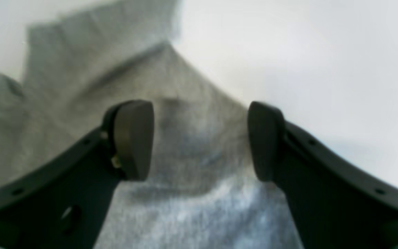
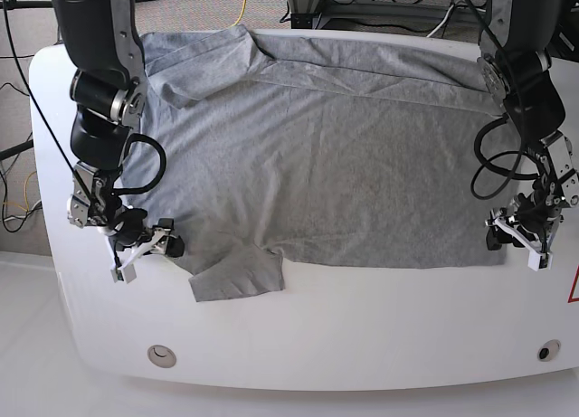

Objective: Fold the T-shirt properly
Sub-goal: 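Lower both grippers onto the hem corners and close the right gripper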

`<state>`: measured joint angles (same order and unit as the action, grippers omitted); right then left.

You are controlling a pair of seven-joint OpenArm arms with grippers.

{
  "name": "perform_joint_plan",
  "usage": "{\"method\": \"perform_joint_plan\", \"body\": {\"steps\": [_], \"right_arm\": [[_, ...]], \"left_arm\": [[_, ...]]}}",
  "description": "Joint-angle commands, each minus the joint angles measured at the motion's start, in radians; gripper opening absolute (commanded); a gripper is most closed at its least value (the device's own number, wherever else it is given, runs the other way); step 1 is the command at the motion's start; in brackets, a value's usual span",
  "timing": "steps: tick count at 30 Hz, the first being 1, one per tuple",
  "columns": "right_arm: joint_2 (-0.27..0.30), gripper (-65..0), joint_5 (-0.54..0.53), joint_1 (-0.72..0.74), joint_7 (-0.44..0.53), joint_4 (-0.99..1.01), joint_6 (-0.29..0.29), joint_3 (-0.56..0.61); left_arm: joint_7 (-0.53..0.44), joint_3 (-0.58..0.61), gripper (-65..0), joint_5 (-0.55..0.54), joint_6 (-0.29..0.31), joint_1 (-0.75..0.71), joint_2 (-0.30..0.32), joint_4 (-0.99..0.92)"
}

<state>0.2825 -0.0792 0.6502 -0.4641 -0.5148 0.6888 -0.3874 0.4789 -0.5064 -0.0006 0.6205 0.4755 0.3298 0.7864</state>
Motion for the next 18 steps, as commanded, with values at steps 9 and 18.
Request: {"method": "perform_joint_plan", "body": {"steps": [9, 18], "right_arm": [[0.026, -23.9, -0.062, -0.005, 0.073, -0.014, -0.03, 0.11], [0.023, -24.0, -0.091, -0.051, 0.099, -0.014, -0.045, 0.179]], "left_arm": [[-0.008, -0.009, -29.0, -0.008, -0.003, 0.008, 0.026, 0.037], [-0.014, -0.007, -28.9, -0.006, 0.0, 0.004, 0.052, 0.027]]}}
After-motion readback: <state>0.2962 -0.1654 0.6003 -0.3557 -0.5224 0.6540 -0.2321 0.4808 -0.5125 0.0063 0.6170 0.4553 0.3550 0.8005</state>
